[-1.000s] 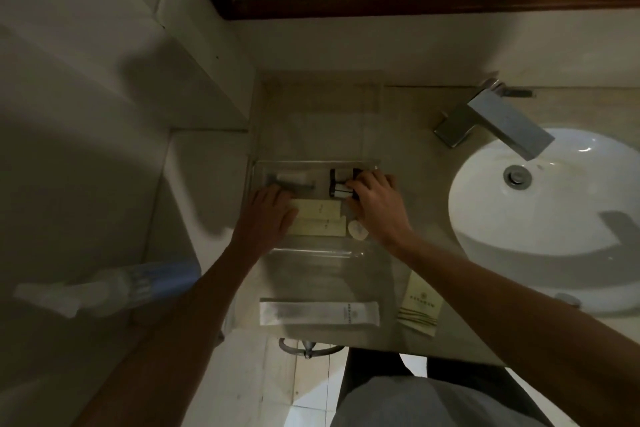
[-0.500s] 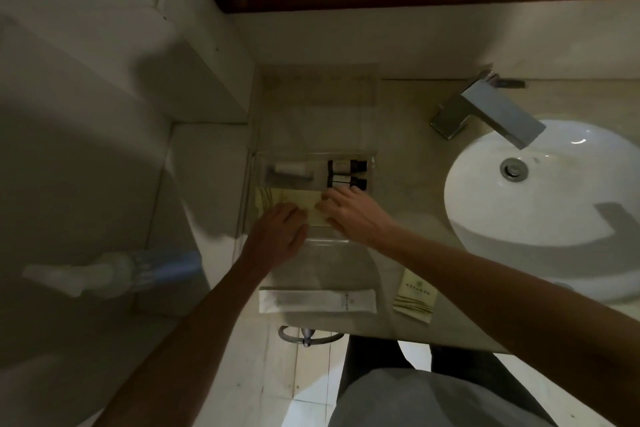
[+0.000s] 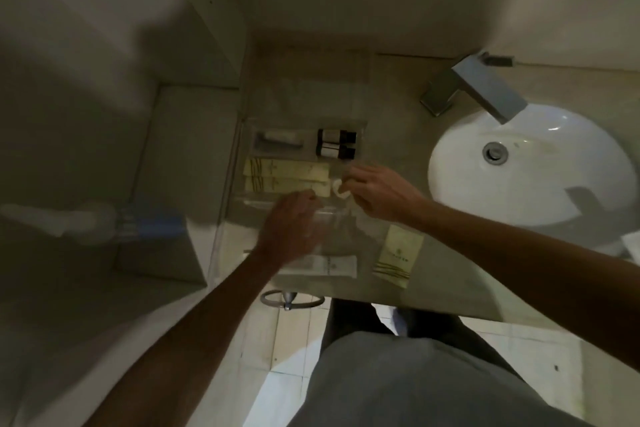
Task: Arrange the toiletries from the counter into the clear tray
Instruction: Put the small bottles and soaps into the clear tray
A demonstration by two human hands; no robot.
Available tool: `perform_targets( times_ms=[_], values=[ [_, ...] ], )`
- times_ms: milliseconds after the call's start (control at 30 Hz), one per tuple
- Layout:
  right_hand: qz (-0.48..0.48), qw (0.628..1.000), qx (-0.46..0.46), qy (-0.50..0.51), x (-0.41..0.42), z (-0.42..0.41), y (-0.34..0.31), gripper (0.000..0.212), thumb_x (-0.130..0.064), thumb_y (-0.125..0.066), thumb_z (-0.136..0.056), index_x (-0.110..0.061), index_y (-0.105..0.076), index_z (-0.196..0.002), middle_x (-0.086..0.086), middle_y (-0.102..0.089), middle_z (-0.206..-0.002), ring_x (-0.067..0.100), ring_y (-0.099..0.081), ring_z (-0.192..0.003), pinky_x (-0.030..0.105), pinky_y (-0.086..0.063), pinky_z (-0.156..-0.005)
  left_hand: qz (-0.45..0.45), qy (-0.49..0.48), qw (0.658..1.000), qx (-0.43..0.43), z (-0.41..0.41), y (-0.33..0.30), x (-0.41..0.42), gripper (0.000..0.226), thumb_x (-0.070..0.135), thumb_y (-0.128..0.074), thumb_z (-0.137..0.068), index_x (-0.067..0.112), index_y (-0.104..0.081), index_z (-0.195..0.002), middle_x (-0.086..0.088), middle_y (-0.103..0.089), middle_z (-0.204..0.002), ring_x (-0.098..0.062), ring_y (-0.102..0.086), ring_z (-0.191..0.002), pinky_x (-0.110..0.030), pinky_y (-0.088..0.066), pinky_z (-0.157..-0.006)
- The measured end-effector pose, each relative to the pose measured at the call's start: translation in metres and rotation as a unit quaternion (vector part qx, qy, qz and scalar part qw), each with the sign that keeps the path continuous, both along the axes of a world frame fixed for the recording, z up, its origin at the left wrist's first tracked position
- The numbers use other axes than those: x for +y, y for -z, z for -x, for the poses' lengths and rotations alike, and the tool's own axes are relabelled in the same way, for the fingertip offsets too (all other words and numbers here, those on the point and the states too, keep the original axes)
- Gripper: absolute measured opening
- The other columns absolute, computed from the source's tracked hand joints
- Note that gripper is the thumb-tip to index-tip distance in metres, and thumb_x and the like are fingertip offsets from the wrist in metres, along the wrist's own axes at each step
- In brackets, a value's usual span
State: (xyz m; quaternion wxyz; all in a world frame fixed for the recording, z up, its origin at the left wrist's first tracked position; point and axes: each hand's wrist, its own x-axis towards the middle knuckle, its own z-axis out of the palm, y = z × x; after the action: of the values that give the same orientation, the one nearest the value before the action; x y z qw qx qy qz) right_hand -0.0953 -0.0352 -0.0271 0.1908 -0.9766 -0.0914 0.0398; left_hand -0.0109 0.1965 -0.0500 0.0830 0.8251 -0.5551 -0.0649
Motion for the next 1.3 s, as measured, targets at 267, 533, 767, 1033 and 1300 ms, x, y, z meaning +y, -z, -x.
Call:
perform_targets(
  times_ms=[267, 533, 767, 1033, 1300],
  values=[
    [0.118, 0.970, 0.182, -0.113, -0.042, 0.131, 0.018, 0.071, -0.062, -0.050, -0.086, -0.027, -0.038, -0.146, 0.004, -0.035, -0.154, 0.027, -0.034, -0.138, 0.045, -0.029, -0.112, -0.073, -0.124, 0.986, 0.086, 0.169, 0.006, -0.075, 0.078, 0.072, -0.054, -0.078, 0.009, -0.054, -0.123, -0.009, -0.063, -0.112, -0.024, -0.060, -0.097, -0.036, -0.051, -0.084],
    [0.066, 0.995, 0.027, -0.063, -0.033, 0.126, 0.020, 0.056, -0.051, -0.072, -0.071, -0.021, -0.054, -0.116, 0.003, -0.065, -0.113, 0.023, -0.061, -0.100, 0.039, -0.047, -0.092, -0.082, -0.161, 0.977, 0.116, 0.163, -0.010, -0.085, 0.055, 0.033, -0.078, -0.070, 0.012, -0.052, -0.114, -0.008, -0.060, -0.106, -0.026, -0.059, -0.094, -0.038, -0.051, -0.083],
    [-0.033, 0.979, -0.189, 0.071, 0.027, 0.020, 0.000, 0.027, -0.015, -0.077, -0.070, -0.011, -0.067, -0.095, 0.010, -0.067, -0.100, 0.028, -0.064, -0.091, 0.034, -0.045, -0.084, 0.003, -0.129, 0.986, -0.107, 0.015, -0.040, -0.034, 0.025, 0.012, -0.067, -0.071, 0.011, -0.058, -0.095, -0.009, -0.062, -0.095, -0.027, -0.057, -0.086, -0.038, -0.048, -0.071],
    [-0.100, 0.987, -0.059, 0.109, 0.091, -0.093, 0.012, 0.015, -0.007, -0.074, -0.072, -0.011, -0.072, -0.087, 0.012, -0.066, -0.096, 0.027, -0.064, -0.066, 0.033, -0.053, -0.049, -0.065, -0.221, 0.973, 0.002, -0.093, -0.028, 0.011, 0.034, 0.003, -0.073, -0.066, 0.014, -0.060, -0.095, -0.006, -0.059, -0.098, -0.028, -0.063, -0.076, -0.034, -0.050, -0.050],
    [-0.103, 0.994, 0.014, 0.014, 0.088, -0.096, 0.035, 0.015, -0.026, -0.064, -0.084, -0.020, -0.075, -0.092, 0.004, -0.065, -0.099, 0.027, -0.059, -0.095, 0.041, -0.054, -0.076, 0.013, -0.161, 0.986, -0.029, -0.089, -0.016, 0.032, 0.030, 0.028, -0.064, -0.077, 0.009, -0.068, -0.099, -0.008, -0.067, -0.100, -0.025, -0.062, -0.089, -0.034, -0.049, -0.074]
  ],
)
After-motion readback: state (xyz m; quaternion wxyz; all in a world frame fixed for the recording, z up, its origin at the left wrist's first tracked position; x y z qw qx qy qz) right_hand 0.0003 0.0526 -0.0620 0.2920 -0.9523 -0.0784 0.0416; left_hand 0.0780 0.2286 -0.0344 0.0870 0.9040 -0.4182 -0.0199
